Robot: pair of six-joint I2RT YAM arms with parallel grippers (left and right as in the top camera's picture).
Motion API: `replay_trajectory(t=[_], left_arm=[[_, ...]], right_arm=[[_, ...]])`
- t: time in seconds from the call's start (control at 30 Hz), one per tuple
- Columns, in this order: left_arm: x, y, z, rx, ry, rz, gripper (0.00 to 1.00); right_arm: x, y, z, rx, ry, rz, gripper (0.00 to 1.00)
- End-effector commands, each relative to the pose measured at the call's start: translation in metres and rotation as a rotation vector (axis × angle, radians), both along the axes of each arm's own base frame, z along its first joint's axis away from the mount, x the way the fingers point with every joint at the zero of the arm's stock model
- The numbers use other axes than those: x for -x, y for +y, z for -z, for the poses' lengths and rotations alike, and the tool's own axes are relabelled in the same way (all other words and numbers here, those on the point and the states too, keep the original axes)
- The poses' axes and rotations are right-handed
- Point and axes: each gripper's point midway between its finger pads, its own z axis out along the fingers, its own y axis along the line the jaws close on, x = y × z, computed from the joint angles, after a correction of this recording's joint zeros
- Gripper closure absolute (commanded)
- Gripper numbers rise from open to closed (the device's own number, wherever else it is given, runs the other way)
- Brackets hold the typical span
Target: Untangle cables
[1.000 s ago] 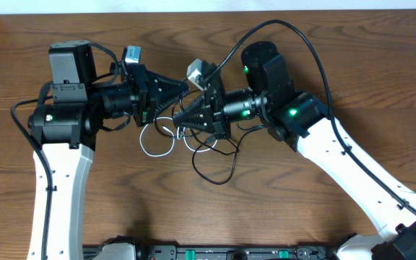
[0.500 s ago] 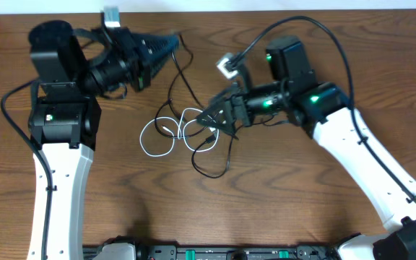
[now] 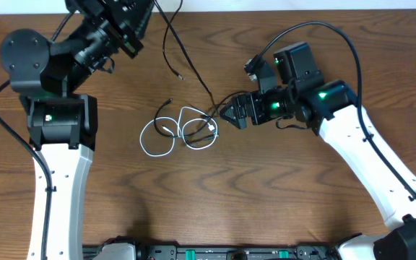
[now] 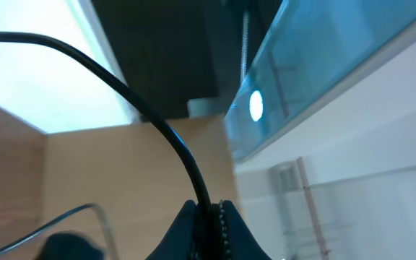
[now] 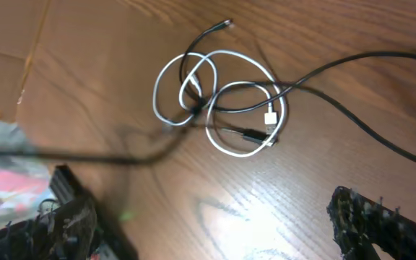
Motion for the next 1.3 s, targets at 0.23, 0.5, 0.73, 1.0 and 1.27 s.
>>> replay_trajectory(t=[0.23, 0.5, 0.73, 1.0, 1.27], left_arm=[[-0.003, 0.018, -0.024, 0.163, 0.048, -0.089, 0.93], [0.006, 0.01, -0.036, 0.193, 0.018, -0.039, 0.93], [0.013, -0.005, -0.041, 0.198, -0.001, 0.004, 0.93], [0.011, -0.002, -0.043, 0.212, -0.001, -0.014, 0.93], [-0.002, 0.033, -0.048, 0.313, 0.033, -0.12, 0.93]], right_arm=[[0.0, 0.012, 0.045, 0.001, 0.023, 0.076, 0.01], [-0.032, 0.028, 0.07, -0.057, -0.024, 0.283, 0.01], [-0.053, 0.059, 0.081, -0.095, -0.14, 0.294, 0.14], [-0.049, 0.058, 0.097, -0.051, -0.115, 0.288, 0.58], [-0.031, 0.045, 0.119, 0.04, -0.019, 0.289, 0.99]])
